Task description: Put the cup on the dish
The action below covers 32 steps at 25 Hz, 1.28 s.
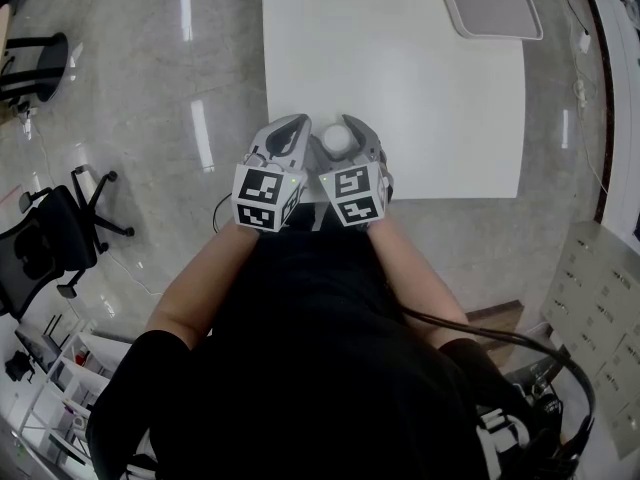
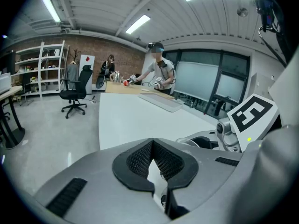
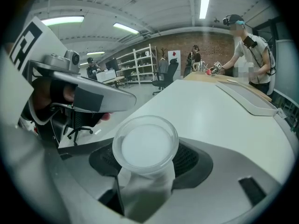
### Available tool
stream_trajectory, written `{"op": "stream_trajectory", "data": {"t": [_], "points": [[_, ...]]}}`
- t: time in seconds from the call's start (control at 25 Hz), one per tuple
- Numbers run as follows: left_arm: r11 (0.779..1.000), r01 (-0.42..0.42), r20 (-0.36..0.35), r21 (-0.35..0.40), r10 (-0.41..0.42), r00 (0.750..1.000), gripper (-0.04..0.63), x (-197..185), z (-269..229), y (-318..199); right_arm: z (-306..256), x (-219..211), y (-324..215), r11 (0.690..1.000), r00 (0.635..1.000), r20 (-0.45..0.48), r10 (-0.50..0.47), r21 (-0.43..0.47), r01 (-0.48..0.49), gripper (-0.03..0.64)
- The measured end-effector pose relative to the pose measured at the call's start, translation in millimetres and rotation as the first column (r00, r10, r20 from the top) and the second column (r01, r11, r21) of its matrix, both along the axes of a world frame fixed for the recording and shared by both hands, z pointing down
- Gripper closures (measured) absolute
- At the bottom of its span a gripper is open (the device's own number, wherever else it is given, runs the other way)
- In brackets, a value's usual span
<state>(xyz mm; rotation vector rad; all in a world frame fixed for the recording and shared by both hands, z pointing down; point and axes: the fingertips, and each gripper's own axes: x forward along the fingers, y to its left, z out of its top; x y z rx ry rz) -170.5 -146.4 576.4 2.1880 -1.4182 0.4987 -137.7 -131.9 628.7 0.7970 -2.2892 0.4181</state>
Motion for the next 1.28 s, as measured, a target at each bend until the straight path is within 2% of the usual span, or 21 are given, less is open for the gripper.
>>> {"op": "stream_trajectory", "data": {"t": [0.2, 0.48, 0.84, 1.28], "points": [[1.0, 0.006, 0.0, 0.007, -0.006, 1.0, 0.588, 2, -3, 2, 0, 4, 0, 1.0, 1.0, -0.008, -0.006, 0.017, 0.006, 0.367], [0.999, -0.013, -0.012, 0.049, 0.014, 1.0, 0.588, -3, -27, 21, -24, 6, 16, 0.998, 0.998, 0.026, 0.05, 0.036, -0.051, 0.367], [0.99, -0.09, -0.034, 0.11, 0.095, 0.995, 0.588, 3, -59, 59, -79, 26, 43, 0.977, 0.981, 0.066, 0.182, 0.097, -0.188, 0.367], [0.958, -0.21, -0.07, 0.194, 0.227, 0.971, 0.588, 51, -114, 69, -145, 69, 62, 0.947, 0.957, 0.077, 0.279, 0.145, -0.287, 0.367]]}}
